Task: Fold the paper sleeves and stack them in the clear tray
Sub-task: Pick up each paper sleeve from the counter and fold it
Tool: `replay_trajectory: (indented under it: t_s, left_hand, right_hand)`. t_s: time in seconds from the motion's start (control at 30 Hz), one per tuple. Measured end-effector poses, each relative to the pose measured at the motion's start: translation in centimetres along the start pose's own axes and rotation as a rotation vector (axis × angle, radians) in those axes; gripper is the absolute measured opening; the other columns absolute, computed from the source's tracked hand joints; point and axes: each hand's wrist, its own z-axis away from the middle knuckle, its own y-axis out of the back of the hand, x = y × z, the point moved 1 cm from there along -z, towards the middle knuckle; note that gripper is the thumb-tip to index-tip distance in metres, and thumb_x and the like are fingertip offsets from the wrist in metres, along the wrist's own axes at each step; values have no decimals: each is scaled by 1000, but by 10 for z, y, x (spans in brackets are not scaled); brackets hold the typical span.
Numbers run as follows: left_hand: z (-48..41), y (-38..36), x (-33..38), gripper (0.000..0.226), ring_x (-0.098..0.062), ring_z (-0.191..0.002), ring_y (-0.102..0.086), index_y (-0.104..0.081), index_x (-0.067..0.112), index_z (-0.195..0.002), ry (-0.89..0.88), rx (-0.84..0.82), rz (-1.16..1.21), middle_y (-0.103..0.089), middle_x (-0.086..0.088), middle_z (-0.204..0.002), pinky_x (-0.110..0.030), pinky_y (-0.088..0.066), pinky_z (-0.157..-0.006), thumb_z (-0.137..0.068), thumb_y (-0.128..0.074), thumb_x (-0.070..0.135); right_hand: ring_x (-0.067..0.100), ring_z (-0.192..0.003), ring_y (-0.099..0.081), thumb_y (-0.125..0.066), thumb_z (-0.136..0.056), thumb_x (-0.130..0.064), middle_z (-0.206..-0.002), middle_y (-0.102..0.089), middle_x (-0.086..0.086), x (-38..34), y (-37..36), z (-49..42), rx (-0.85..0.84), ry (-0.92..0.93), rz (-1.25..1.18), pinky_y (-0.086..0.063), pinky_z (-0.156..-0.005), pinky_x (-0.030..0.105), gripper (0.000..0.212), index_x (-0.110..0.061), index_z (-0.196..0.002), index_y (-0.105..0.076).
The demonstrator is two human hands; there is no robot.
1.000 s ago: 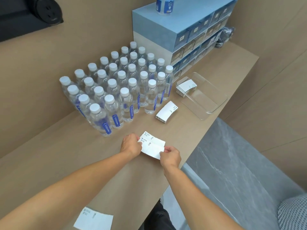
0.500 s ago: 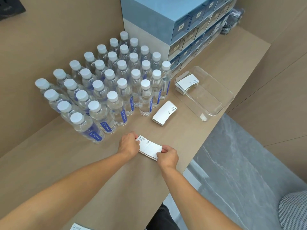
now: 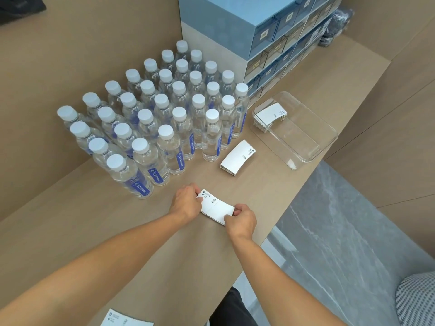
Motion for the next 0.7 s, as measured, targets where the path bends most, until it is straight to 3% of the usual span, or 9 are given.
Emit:
replay_trajectory:
  t_s: [0.2,0.3,0.47,0.7]
  left_hand:
    - [14,11,-11,19,-26,-109,-59,-63,14,-109,5,25,-7,-64,-8,-111,-36,-48,-93,-92,-56,18]
    - [26,19,-22,21,-26,-115,-55,-62,15,-110,18,30,-17,-65,-8,-113,-36,-45,-96,-92,-54,19]
    - [63,31,-52,21,-26,-117,-55,-64,15,-109,42,27,-24,-66,-7,-115,-34,-45,-98,-91,-54,21]
    - [128,44,-106,22,-28,-113,-60,-64,17,-106,42,-37,-85,-67,-9,-116,-30,-48,-95,-87,-57,24]
  right_hand:
    - [28,-103,-59,-58,-79,0,-111,-62,14,-1,7,13,36,23,-10,-50,-90,34,30,-5,-108,-62]
    - [26,-104,-57,-58,-82,-3,-111,-61,13,-3,5,29,42,66,-24,-46,-88,28,30,-5,-112,-61]
    - [28,-105,-61,-58,-80,-6,-114,-63,13,5,-14,75,-69,49,-22,-51,-96,40,30,-7,-110,-63]
    - [27,-111,-61,-61,-83,-16,-119,-62,10,31,-44,143,-246,37,76,-51,-91,30,36,-9,-118,-61]
